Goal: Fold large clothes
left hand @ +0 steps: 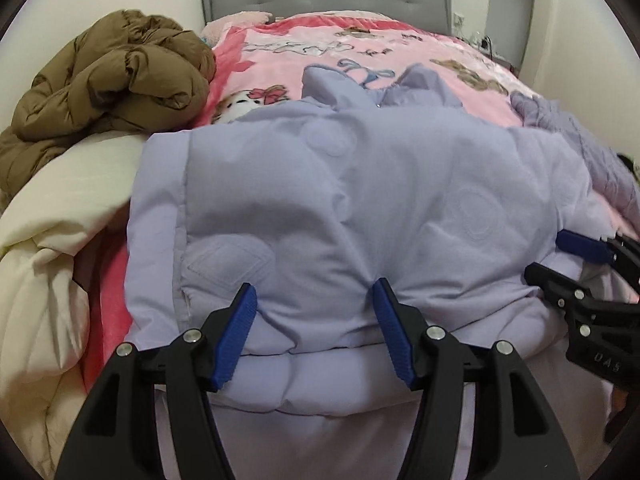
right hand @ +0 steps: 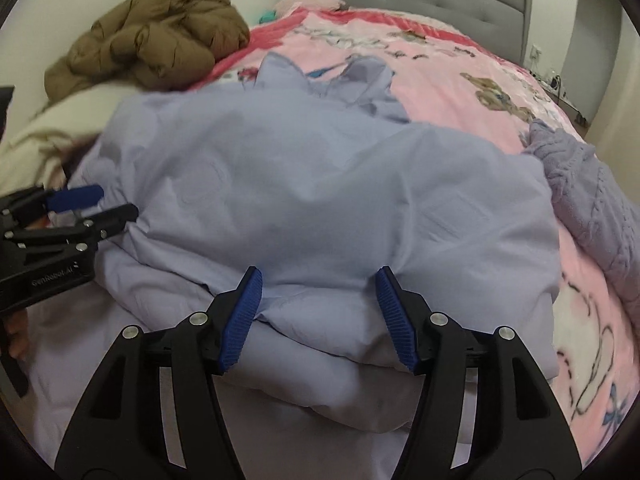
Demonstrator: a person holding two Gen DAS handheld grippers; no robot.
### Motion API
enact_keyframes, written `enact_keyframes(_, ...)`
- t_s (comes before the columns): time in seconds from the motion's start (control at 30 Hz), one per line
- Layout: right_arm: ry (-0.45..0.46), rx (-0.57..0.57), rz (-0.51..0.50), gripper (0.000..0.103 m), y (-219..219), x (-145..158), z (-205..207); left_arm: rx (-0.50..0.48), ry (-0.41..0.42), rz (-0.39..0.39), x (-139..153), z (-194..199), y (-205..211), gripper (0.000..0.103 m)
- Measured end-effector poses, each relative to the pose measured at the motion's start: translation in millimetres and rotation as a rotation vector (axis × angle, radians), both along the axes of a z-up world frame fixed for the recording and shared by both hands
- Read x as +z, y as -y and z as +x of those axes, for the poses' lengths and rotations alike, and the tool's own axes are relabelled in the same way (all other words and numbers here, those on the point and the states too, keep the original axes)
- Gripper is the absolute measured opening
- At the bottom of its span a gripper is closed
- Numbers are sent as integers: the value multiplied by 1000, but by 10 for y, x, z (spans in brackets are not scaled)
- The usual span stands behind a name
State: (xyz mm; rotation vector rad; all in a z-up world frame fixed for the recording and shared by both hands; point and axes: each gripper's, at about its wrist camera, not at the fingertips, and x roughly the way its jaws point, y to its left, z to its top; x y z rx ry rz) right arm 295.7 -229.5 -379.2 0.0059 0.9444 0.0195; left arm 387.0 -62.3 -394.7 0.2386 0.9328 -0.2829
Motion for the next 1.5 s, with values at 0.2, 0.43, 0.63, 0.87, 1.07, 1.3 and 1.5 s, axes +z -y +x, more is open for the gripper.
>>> enact_keyframes(0.2,-25,-1,-13,57,-6,-77,72,2,9,18,-52,-7,29,60)
enact_keyframes(0.43,82,-51,75,75,142,326,-246,15,80,37,218,-266,-50,70)
enact_keyframes(0.63,139,-160,48,84,496,617,-1127,96,92,-13,424,-976,-686,78)
enact_keyframes(0.87,-126,-281,10,84,803,293,-2100,153,-96,141,144,-1573,-1421,78)
enact_keyframes(1.07,-325,-326,188,75,763,153,-2950,60,-285,36,72,-2041,-1793,78)
enact_keyframes(1.3,-439,-331,136,76,515,50,-3497,-24,-346,1,-15,-2434,-2003,78)
enact_keyframes(1.5,-504,-361,145,76,484,-207,-3550,11,-368,-82,-88,-2450,-2077,78)
